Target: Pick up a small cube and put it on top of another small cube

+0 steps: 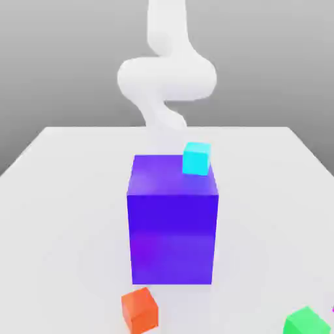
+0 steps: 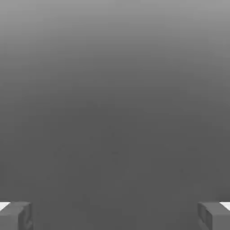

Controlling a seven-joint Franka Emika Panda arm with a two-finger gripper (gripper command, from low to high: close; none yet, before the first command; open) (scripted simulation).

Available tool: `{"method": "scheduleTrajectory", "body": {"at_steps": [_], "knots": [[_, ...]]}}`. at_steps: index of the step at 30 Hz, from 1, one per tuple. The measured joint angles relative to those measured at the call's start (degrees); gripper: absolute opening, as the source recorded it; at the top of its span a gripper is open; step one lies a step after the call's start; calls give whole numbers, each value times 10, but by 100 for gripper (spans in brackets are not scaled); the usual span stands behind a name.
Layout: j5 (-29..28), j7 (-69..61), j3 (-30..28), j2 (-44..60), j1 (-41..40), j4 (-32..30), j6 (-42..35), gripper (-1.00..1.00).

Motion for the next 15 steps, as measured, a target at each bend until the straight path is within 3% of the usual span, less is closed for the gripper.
{"method": "scheduleTrajectory", "body": {"at_steps": [15], "knots": [[-77, 6, 118, 314, 45, 33, 69, 0]]}}
